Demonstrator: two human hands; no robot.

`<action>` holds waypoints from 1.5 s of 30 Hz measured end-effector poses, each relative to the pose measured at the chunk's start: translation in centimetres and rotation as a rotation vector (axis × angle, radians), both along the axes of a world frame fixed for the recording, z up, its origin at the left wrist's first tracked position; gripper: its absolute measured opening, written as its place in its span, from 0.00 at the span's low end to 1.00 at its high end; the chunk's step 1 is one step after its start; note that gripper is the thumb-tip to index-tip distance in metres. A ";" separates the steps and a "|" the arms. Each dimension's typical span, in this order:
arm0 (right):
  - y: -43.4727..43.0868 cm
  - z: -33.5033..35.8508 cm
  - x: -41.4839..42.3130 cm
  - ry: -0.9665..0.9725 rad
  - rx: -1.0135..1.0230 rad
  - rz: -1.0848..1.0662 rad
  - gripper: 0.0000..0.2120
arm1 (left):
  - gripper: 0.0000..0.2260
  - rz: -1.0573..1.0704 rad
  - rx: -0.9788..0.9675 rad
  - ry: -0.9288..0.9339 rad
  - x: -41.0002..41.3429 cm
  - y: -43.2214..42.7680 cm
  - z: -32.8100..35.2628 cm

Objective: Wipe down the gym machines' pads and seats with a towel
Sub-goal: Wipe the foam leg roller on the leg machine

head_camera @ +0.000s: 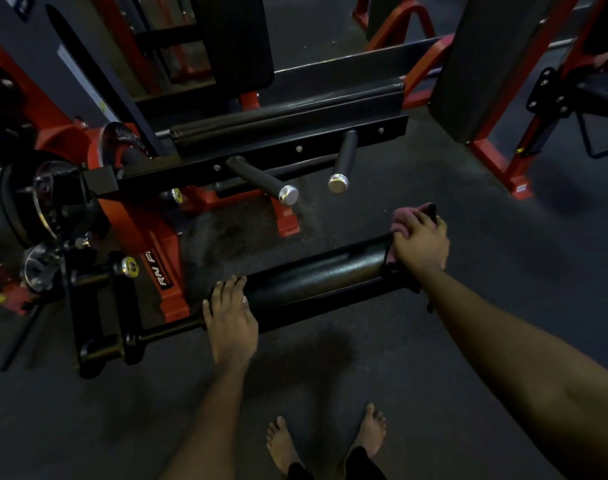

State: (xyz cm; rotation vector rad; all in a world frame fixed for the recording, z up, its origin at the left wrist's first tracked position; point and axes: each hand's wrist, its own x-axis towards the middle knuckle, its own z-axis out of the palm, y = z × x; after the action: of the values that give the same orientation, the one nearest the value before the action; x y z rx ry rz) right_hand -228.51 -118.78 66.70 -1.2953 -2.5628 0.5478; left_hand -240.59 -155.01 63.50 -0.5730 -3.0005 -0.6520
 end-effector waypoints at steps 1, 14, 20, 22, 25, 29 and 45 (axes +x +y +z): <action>-0.4 0.2 -0.6 -0.005 -0.018 -0.038 0.25 | 0.20 0.000 -0.003 0.002 0.3 -0.2 -0.1; -1.6 -0.6 1.7 0.089 -0.019 -0.147 0.28 | 0.27 -0.002 0.022 0.031 4.7 -1.1 -1.0; -10.1 -1.1 -1.2 0.042 0.118 0.176 0.26 | 0.17 0.074 0.106 0.010 2.3 -1.2 0.6; -9.8 -1.3 0.1 0.045 0.106 0.298 0.26 | 0.18 0.109 0.133 -0.024 0.8 -1.3 0.6; -5.2 -1.3 2.0 0.025 0.127 0.221 0.28 | 0.20 0.115 0.185 -0.132 -0.9 -1.8 0.0; -1.7 -0.3 0.8 0.006 0.026 -0.063 0.27 | 0.22 0.071 0.277 -0.237 -1.1 -2.5 -0.3; -4.1 -0.3 -0.2 -0.005 0.098 -0.043 0.27 | 0.24 -0.008 0.236 -0.240 -1.8 -3.4 -1.0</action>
State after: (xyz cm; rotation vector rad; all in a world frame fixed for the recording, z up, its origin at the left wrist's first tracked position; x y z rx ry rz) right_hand -228.66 -122.83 66.36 -1.3166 -2.5248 0.4058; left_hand -242.35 -158.39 62.51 -0.5278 -3.0677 -1.1319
